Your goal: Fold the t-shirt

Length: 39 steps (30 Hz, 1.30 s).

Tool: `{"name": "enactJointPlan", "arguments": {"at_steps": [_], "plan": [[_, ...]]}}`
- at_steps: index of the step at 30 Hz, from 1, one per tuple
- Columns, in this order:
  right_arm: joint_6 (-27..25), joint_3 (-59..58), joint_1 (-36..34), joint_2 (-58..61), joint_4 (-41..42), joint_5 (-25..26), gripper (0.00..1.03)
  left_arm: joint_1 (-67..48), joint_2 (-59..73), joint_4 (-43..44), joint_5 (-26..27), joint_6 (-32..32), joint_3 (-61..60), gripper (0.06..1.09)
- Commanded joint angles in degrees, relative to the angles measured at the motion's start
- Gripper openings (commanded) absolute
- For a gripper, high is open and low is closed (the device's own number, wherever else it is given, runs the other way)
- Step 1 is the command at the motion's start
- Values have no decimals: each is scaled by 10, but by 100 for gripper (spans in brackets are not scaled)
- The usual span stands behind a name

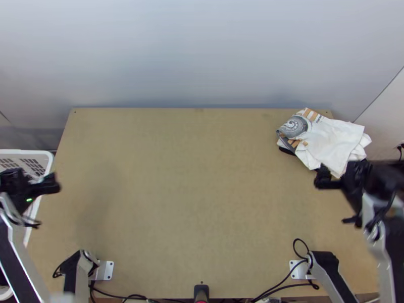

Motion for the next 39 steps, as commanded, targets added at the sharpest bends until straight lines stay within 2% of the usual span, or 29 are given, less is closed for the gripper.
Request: {"name": "enactJointPlan", "arguments": {"at_steps": [1, 5, 10, 16, 23, 32, 38, 39], "plan": [[31, 182, -5, 157, -144, 9, 98, 247, 161, -81, -67, 187, 46, 104], [35, 183, 10, 186, -162, 9, 98, 329, 279, -56, -136, 289, 45, 104], [76, 206, 68, 219, -206, 6, 98, 362, 389, 61, -216, 344, 67, 104], [123, 215, 98, 233, -213, -4, 98, 361, 530, 71, -271, 335, 174, 104], [140, 221, 111, 238, -220, -8, 98, 361, 683, 89, -328, 335, 290, 103], [158, 220, 113, 232, -232, -8, 98, 363, 800, 89, -362, 333, 377, 97], [158, 221, 106, 222, -242, -8, 98, 362, 835, 98, -363, 327, 381, 94], [158, 221, 105, 221, -243, -8, 98, 362, 840, 103, -366, 327, 381, 91]]}}
